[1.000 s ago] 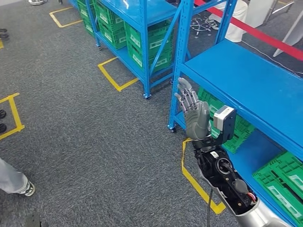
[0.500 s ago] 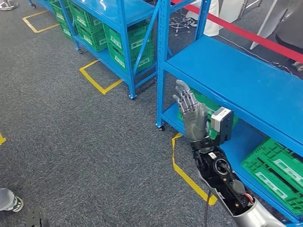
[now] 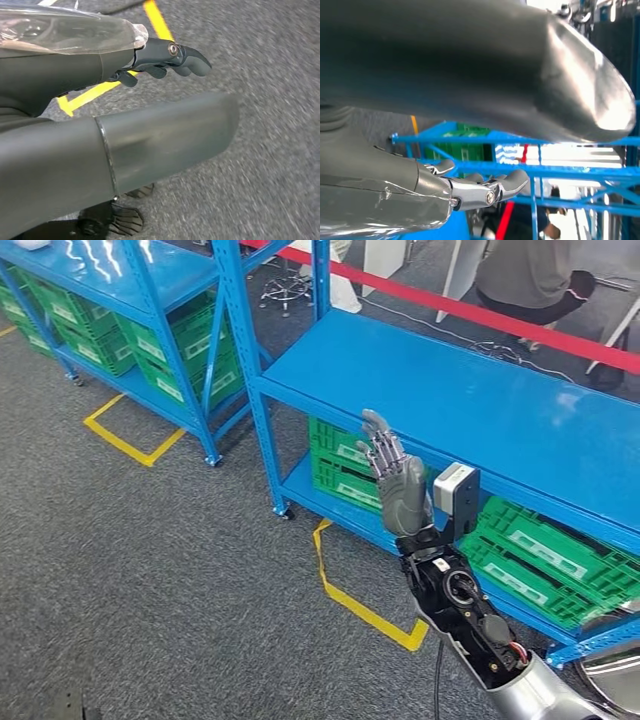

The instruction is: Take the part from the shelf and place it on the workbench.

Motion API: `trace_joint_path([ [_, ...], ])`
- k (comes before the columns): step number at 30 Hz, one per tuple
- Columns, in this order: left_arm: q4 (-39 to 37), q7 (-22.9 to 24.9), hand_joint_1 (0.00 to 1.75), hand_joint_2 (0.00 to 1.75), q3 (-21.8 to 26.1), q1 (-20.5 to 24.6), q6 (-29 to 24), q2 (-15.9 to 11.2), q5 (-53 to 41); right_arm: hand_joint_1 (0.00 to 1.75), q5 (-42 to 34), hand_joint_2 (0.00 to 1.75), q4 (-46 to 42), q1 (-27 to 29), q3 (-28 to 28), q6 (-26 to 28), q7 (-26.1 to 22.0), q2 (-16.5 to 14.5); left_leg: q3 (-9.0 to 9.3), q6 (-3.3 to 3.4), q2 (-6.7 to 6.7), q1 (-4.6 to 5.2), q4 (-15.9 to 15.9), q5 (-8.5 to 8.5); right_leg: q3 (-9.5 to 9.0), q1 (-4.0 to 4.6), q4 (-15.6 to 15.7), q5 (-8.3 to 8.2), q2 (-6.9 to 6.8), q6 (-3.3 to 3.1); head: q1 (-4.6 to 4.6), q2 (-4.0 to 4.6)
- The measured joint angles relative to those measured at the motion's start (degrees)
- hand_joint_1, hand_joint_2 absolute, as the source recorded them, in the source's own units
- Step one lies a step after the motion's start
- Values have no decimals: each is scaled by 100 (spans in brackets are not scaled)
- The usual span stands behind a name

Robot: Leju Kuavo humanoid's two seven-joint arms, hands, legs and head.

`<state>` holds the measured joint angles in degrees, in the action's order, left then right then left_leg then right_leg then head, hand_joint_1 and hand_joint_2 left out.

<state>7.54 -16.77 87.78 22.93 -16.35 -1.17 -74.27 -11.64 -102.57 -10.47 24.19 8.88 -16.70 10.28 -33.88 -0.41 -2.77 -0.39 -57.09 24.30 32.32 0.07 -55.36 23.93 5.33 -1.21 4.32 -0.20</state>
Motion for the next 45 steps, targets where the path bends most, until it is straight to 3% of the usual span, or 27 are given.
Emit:
trace_joint_path([
  [2,0,0,0,0,0,17,-1,-8,-5,0,11,0,3,0,-5,-21,10,-5,112,11,-43,9,246,-32,26,-8,-1,-4,108,50,-4,0],
  [4,0,1,0,0,0,31,1,5,-8,0,17,0,10,6,-16,-34,15,-5,140,43,74,6,289,-51,69,-24,-10,5,158,114,-5,0],
  [6,0,-1,0,0,0,44,3,23,-11,0,19,0,16,-5,-28,-40,14,-7,179,93,195,-9,352,-72,223,-6,-305,201,-62,168,35,0],
  [8,0,-2,0,0,0,39,4,26,-12,0,21,0,29,-17,-30,-49,14,-9,195,124,312,-4,371,-70,557,-14,-1045,584,-368,210,82,0],
  [9,0,-1,0,0,0,30,4,25,-11,0,22,0,40,-14,-28,-55,14,-10,196,130,374,0,369,-64,735,-34,-1430,737,-436,233,93,0],
  [10,0,1,0,0,0,22,4,25,-11,0,23,0,55,-5,-29,-59,15,-10,198,129,435,0,368,-57,844,-56,-1669,796,-471,254,98,0],
  [11,0,3,0,0,0,16,4,26,-11,0,23,0,69,1,-31,-64,15,-10,204,122,496,-2,366,-48,846,-76,-1685,741,-494,274,105,0],
  [12,0,5,0,0,0,14,4,30,-12,0,23,0,81,3,-32,-72,15,-10,216,108,553,-7,363,-36,724,-96,-1452,581,-528,290,113,0],
  [14,0,7,0,0,0,16,4,33,-14,0,23,0,96,-3,-34,-87,13,-10,255,59,660,-6,352,1,273,-97,-589,212,-721,308,125,0],
  [16,1,8,0,0,0,18,4,28,-17,0,25,0,101,-15,-34,-98,9,-10,281,-1,757,19,332,33,-28,-63,-45,81,-870,256,121,0],
  [17,1,8,0,0,0,20,4,26,-21,0,25,0,103,-18,-34,-102,8,-10,288,-26,809,32,328,39,-54,-37,8,104,-872,216,109,0],
  [19,0,9,0,0,0,30,4,33,-28,0,25,0,105,-16,-37,-106,7,-10,300,-81,905,24,316,61,-52,-35,20,80,-737,127,83,0],
  [21,0,9,0,0,0,48,4,39,-32,0,25,0,108,-31,-50,-106,3,-11,205,-135,742,-6,60,250,-60,-50,44,50,-618,52,62,0],
  [23,0,10,0,0,0,42,4,36,-32,0,26,0,110,-39,-60,-108,2,-14,-138,-163,436,-23,-691,632,-56,-58,53,30,-502,4,26,0],
  [24,0,11,0,0,0,28,4,33,-31,0,26,0,116,-35,-60,-109,5,-17,-353,-166,354,-23,-1117,794,-49,-54,53,25,-436,-9,16,0],
  [25,0,12,0,0,0,13,4,31,-31,0,26,0,126,-29,-58,-109,7,-19,-518,-163,318,-20,-1416,867,-45,-49,52,22,-364,-14,11,0],
  [26,0,13,0,0,0,3,4,31,-31,0,26,0,135,-25,-58,-109,8,-20,-585,-150,304,-18,-1495,824,-45,-45,51,19,-288,-16,10,0],
  [28,0,14,0,0,0,3,4,33,-31,0,27,0,146,-26,-62,-109,8,-20,-382,-101,254,-15,-969,451,-50,-41,49,15,-135,-13,9,0],
  [30,1,14,0,0,0,19,4,22,-32,0,27,0,147,-29,-65,-110,7,-22,-1,-46,38,-18,-115,85,-40,-38,42,10,1,9,5,0],
  [32,2,15,0,0,0,32,-1,10,-39,0,27,0,148,-28,-69,-110,5,-23,176,-20,-82,-7,274,-7,-8,-48,39,-2,120,63,2,0],
  [34,1,17,0,0,0,44,-8,21,-48,0,27,0,148,-19,-77,-110,4,-23,199,11,33,-6,317,-14,28,-66,47,-14,215,137,1,0],
  [36,0,21,0,0,0,63,-13,38,-54,0,27,0,148,-19,-96,-113,4,-24,227,63,156,-28,369,-36,132,-47,-119,106,13,194,27,0],
  [38,0,24,0,0,0,65,-13,45,-58,0,28,0,150,-27,-110,-119,5,-28,244,98,276,-27,392,-40,420,-37,-746,450,-338,230,72,0],
  [40,0,31,0,0,0,41,-13,45,-58,0,30,0,156,-21,-112,-123,10,-32,248,110,409,-17,389,-27,762,-64,-1506,747,-466,264,96,0],
  [41,0,36,0,0,0,30,-13,45,-58,0,31,0,161,-15,-114,-123,13,-32,253,109,476,-17,387,-20,833,-75,-1659,756,-485,279,101,0],
  [42,0,40,0,0,0,24,-13,46,-58,0,32,0,166,-12,-116,-123,15,-32,262,101,540,-18,386,-10,784,-85,-1572,655,-506,288,107,0],
  [45,0,43,0,0,1,29,-13,58,-69,0,35,0,173,-18,-119,-124,18,-32,318,44,711,-4,371,40,173,-73,-382,159,-776,267,124,0],
])
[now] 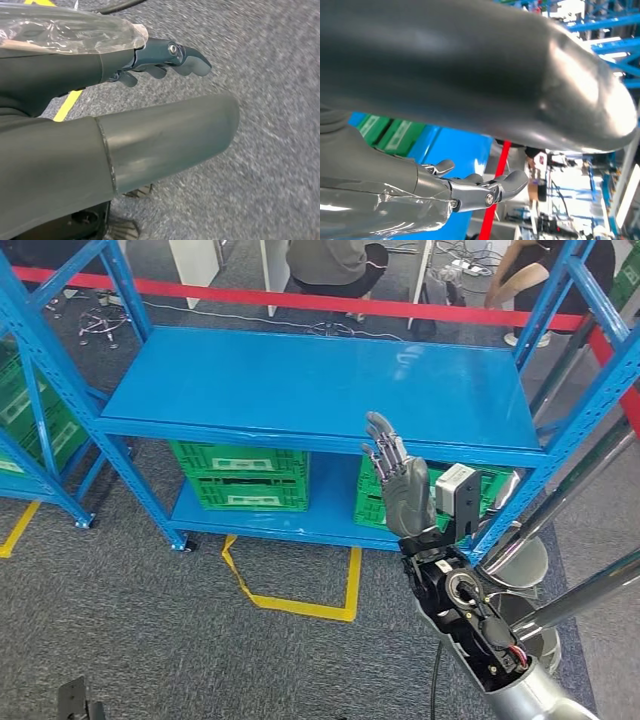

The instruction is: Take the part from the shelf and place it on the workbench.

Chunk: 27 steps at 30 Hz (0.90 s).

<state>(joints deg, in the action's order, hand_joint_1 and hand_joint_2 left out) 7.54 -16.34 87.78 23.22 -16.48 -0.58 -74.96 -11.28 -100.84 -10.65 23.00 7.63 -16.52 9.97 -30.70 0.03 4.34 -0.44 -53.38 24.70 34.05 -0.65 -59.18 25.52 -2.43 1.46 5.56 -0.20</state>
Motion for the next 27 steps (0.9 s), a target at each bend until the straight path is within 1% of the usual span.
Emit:
trace_joint_path([
  [1,0,1,0,0,0,3,-1,1,-3,0,2,0,0,-4,0,0,0,0,13,-25,52,15,-8,15,-153,18,287,-69,-82,-32,-2,0],
  [2,0,1,0,0,0,6,-1,0,-4,0,3,0,1,-4,0,0,1,0,20,-48,101,31,-14,24,-221,39,417,-73,-124,-68,-13,0],
  [3,0,2,0,0,0,10,-1,1,-5,0,4,0,2,-2,0,-1,1,0,25,-69,155,43,-17,26,-231,61,430,-71,-81,-110,-27,0],
  [4,0,3,0,0,-1,15,-1,3,-5,0,5,0,1,1,-1,-1,1,0,32,-97,209,38,-16,33,-237,60,436,-86,-4,-151,-40,0],
  [5,0,4,0,0,-1,22,-1,6,-6,0,6,0,1,2,-1,-2,0,-1,33,-130,185,25,-48,69,-243,57,450,-101,62,-184,-54,0],
  [6,0,5,0,0,-1,30,-2,9,-8,0,6,0,-1,-4,-3,-2,0,-2,-6,-163,91,9,-161,157,-249,48,466,-119,126,-219,-65,0],
  [7,0,6,0,0,-1,35,-2,8,-9,0,7,0,-1,-11,-4,-3,1,-4,-112,-193,-52,-4,-405,307,-256,34,481,-138,186,-252,-79,0],
  [8,0,7,0,0,-1,32,-3,5,-11,0,7,0,-1,-14,-3,-7,2,-10,-282,-211,-216,-13,-775,498,-249,27,486,-148,244,-272,-97,0],
  [9,0,10,0,0,-1,22,-4,3,-11,0,7,0,1,-13,-2,-13,8,-14,-501,-218,-323,-13,-1212,689,-238,26,485,-156,307,-288,-108,0],
  [10,0,15,0,0,-1,8,-5,0,-11,0,7,0,2,-7,1,-19,15,-19,-709,-218,-373,-11,-1604,820,-229,29,485,-162,378,-296,-114,0],
  [11,0,22,0,0,-1,-4,-7,-1,-12,0,7,0,3,0,3,-26,24,-22,-841,-211,-393,-9,-1826,847,-224,32,484,-166,453,-300,-116,0],
  [12,0,30,0,0,-1,-11,-7,2,-13,0,7,0,3,2,2,-30,32,-22,-865,-195,-406,-7,-1815,760,-222,34,483,-170,530,-300,-117,0],
  [13,0,34,0,0,-1,-12,-7,3,-14,0,7,0,4,1,1,-33,40,-22,-769,-169,-430,-6,-1562,574,-224,36,483,-174,608,-296,-118,0],
  [14,0,38,0,0,-1,-7,-7,3,-16,0,7,0,3,-1,1,-37,47,-22,-580,-135,-506,-4,-1136,338,-226,36,483,-180,684,-290,-120,0],
  [15,0,39,0,0,-1,0,-7,-5,-18,0,7,0,3,-3,0,-39,52,-23,-375,-96,-657,-5,-680,147,-220,41,479,-183,753,-276,-121,0],
  [16,1,39,0,0,-1,8,-7,-12,-20,0,7,0,2,-4,0,-41,58,-23,-212,-73,-771,-6,-320,17,-208,40,475,-188,820,-256,-121,0],
  [17,1,39,0,0,-1,14,-7,-19,-22,0,7,0,2,-5,0,-42,63,-24,-114,-54,-856,0,-105,-38,-192,34,473,-192,879,-228,-123,0],
  [18,1,39,0,0,-1,19,-7,-23,-24,0,7,0,2,-2,-1,-43,68,-24,-79,-44,-876,11,-26,-35,-174,22,477,-199,940,-191,-126,0],
  [19,1,39,0,0,-1,22,-7,-17,-26,0,7,0,2,1,-2,-44,72,-24,-68,-36,-799,13,-7,-43,-155,12,486,-208,1006,-152,-128,0],
  [20,1,39,0,0,0,28,-7,-7,-28,0,7,0,2,8,-7,-45,73,-24,-53,-13,-727,6,19,-53,-131,5,477,-204,1019,-118,-135,0],
  [21,1,39,0,0,1,35,-7,2,-29,0,7,0,1,9,-15,-46,73,-24,-36,8,-662,-8,48,-66,-87,16,412,-153,934,-87,-124,0],
  [22,2,39,0,0,1,41,-7,10,-31,0,7,0,0,3,-22,-45,73,-24,-21,32,-599,-27,78,-77,5,29,237,-37,782,-60,-98,0],
  [23,2,38,0,0,1,42,-7,13,-32,0,8,0,-1,1,-27,-45,73,-24,-11,49,-537,-33,96,-81,147,30,-76,145,587,-38,-74,0],
  [24,2,38,0,0,1,36,-7,11,-34,0,10,0,-1,0,-30,-43,75,-24,-8,61,-492,-29,99,-78,333,29,-493,362,419,-14,-48,0],
  [25,2,39,0,0,1,27,-7,10,-38,0,15,0,1,9,-31,-38,79,-24,-8,68,-440,-26,98,-73,520,12,-918,544,334,6,-33,0],
  [26,2,39,0,0,2,18,-7,10,-42,0,24,0,3,25,-34,-28,82,-24,-7,67,-391,-26,96,-68,645,-6,-1216,636,297,22,-31,0],
  [27,2,40,0,0,2,12,-7,13,-47,0,37,0,5,37,-38,-16,85,-24,-3,62,-353,-28,94,-62,660,-22,-1285,610,283,35,-27,0],
])
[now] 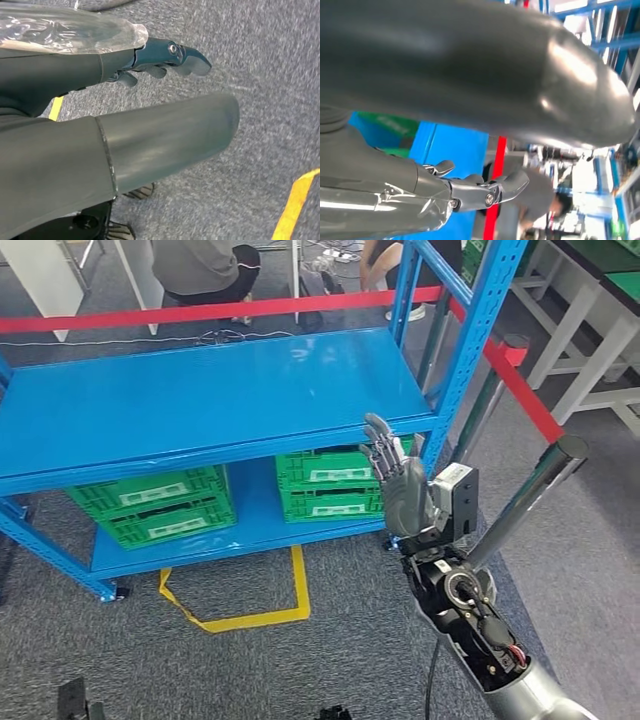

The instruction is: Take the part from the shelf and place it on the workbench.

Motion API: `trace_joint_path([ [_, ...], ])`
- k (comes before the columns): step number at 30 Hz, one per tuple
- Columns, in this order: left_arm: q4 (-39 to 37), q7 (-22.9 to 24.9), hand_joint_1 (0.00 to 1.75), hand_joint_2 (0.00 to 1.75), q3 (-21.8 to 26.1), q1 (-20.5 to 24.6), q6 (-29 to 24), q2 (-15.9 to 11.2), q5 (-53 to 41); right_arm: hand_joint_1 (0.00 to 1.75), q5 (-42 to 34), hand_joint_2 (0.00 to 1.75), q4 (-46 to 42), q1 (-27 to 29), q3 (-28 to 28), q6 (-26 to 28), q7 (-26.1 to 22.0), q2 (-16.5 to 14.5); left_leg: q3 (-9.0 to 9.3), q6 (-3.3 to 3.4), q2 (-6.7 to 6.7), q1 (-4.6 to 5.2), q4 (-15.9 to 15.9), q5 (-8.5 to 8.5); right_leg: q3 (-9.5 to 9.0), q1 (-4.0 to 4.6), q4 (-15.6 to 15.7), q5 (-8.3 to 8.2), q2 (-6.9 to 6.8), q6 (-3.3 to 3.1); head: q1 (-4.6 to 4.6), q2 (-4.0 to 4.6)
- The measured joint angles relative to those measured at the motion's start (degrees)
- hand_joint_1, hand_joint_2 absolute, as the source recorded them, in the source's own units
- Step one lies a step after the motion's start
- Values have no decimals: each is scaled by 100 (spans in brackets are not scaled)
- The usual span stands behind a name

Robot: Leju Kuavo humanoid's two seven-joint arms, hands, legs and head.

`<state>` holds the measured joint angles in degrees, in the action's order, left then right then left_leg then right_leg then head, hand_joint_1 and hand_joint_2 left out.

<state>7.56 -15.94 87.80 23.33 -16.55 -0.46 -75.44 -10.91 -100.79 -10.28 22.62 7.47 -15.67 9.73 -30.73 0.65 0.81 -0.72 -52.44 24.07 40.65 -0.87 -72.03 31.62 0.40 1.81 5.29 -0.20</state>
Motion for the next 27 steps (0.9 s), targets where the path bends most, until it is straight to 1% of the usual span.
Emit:
trace_joint_path([
  [1,-1,0,0,0,0,-2,0,4,-5,0,16,0,1,7,-3,13,1,0,8,-11,30,-5,-3,9,-111,-14,188,-136,-10,8,5,0],
  [2,-1,0,0,0,-1,1,0,10,-10,0,34,0,1,9,-5,22,2,-1,21,-28,51,-9,-8,20,-323,-24,578,-338,-25,10,10,0],
  [3,-1,-1,0,0,-1,5,0,15,-14,0,50,0,-1,9,-6,27,2,-1,34,-50,65,-6,-14,34,-567,-24,1032,-508,-53,7,16,0],
  [4,0,-1,0,0,-1,10,0,19,-16,0,63,0,-3,8,-7,30,2,-2,40,-78,75,4,-28,49,-780,-15,1418,-614,-74,-9,19,0],
  [5,1,-1,0,0,-1,14,0,19,-17,0,75,0,-5,11,-6,31,3,-2,36,-104,81,19,-44,62,-922,-13,1672,-665,-91,-26,15,0],
  [6,0,-1,0,0,-1,16,0,14,-18,0,84,0,-6,17,-5,32,5,-3,24,-98,83,39,-62,65,-986,-9,1785,-658,-97,-38,2,0],
  [9,-2,-2,0,0,0,16,2,7,-19,0,95,0,-5,48,-7,29,8,-7,10,-24,93,51,-77,52,-1000,-1,1807,-660,-73,-49,-44,0],
  [10,-1,-2,0,0,0,16,2,10,-19,0,97,0,-5,52,-9,27,8,-7,17,-24,98,44,-66,50,-1000,8,1807,-658,-69,-58,-49,0],
  [13,-1,-2,0,0,0,21,2,11,-19,0,104,0,-5,55,-9,25,8,-7,34,-58,103,29,-27,33,-1001,30,1807,-649,-66,-96,-55,0],
  [16,-1,-2,0,0,0,22,2,11,-23,0,108,0,-5,56,-9,24,8,-7,41,-134,103,18,0,22,-999,40,1805,-643,-68,-124,-55,0],
  [18,-1,-2,0,0,0,21,2,11,-30,0,110,0,-5,56,-9,21,8,-7,42,-170,102,15,6,21,-999,44,1804,-643,-69,-137,-54,0],
  [21,-1,-2,0,0,0,21,2,13,-32,0,114,0,-5,56,-9,17,8,-7,43,-190,102,15,7,21,-1000,44,1803,-645,-69,-141,-52,0],
  [27,-2,-4,0,0,0,21,1,15,-34,0,114,0,-5,56,-11,16,8,-7,43,-193,102,31,3,23,-1004,42,1804,-648,-69,-141,-52,0],
])
